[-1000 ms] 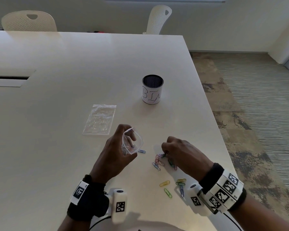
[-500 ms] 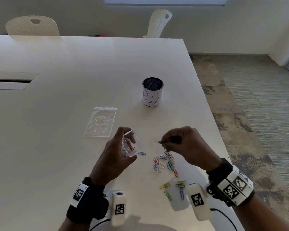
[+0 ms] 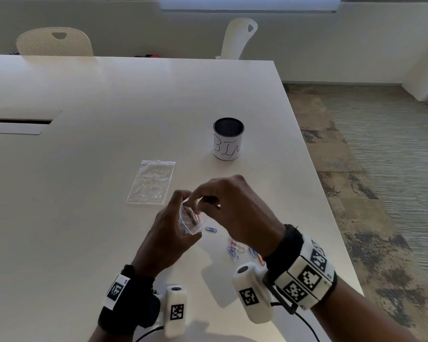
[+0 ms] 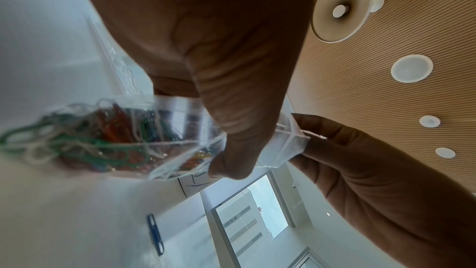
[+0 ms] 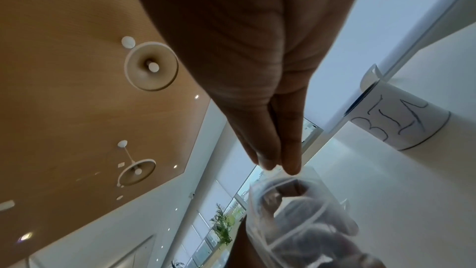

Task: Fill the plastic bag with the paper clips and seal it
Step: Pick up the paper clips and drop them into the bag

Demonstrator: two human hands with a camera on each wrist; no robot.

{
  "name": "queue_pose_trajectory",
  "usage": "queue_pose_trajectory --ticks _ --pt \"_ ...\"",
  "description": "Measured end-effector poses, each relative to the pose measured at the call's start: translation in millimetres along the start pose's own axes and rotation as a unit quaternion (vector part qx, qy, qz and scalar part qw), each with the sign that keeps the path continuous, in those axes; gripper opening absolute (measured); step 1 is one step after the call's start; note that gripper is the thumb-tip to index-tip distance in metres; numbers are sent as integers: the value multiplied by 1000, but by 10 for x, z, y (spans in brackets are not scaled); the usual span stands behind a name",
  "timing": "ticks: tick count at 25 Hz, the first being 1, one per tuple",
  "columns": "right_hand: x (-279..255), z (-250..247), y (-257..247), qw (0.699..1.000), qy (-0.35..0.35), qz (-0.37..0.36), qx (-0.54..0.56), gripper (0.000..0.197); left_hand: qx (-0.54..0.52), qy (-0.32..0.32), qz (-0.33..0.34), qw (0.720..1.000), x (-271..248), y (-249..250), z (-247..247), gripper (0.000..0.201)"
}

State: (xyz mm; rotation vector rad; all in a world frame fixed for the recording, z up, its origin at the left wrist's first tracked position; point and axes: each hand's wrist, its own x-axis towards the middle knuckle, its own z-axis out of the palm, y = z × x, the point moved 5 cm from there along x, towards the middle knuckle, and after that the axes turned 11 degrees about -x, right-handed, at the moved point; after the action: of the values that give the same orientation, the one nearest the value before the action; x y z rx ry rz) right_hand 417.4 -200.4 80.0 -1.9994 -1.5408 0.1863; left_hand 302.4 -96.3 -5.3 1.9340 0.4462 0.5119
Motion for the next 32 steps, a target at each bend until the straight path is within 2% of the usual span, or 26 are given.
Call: queue_pose_trajectory --ticks 2,4,5,7,9,10,12,15,16,19,20,22,24,26,32 --pt "-5 -102 91 999 45 6 16 11 -2 1 16 1000 -3 17 -4 55" --pt "-8 -93 288 998 58 31 5 12 2 3 19 1000 -4 22 -10 53" --pt "-9 -28 388 999 35 39 -16 14 1 3 19 1000 -6 25 -14 53" --pt "-49 215 512 994 -74 34 -67 20 -2 -1 22 1000 -7 34 -13 52" --pt "-140 490 530 977 -186 -12 -105 30 -5 -4 24 1000 -1 30 -15 53" --pt "-182 581 515 968 -216 -41 -123 34 -7 -5 24 1000 1 26 -14 53" --pt "-265 668 497 955 -241 -86 -148 38 -9 -8 23 1000 3 13 -8 53" --pt "-409 621 575 950 -264 -84 -142 44 -5 -12 19 1000 7 -3 -9 55" --pt "-459 591 602 949 -268 -84 -143 40 -3 -12 18 1000 13 -5 -10 56" --pt "-568 490 679 952 -246 -93 -155 10 -5 -18 13 1000 32 -25 -1 57" --pt "-586 447 701 953 -239 -88 -162 6 -8 -21 11 1000 37 -31 6 58" --pt "-634 375 751 950 -232 -74 -193 13 -10 -28 7 1000 40 -41 22 59" --pt "-701 326 806 939 -246 -55 -235 41 -8 -33 7 999 41 -39 30 61" --pt "-770 293 835 934 -252 -36 -250 52 -9 -33 7 999 43 -34 32 61" --pt "-834 268 878 957 -186 6 -223 18 -11 -38 7 999 37 -29 71 60"
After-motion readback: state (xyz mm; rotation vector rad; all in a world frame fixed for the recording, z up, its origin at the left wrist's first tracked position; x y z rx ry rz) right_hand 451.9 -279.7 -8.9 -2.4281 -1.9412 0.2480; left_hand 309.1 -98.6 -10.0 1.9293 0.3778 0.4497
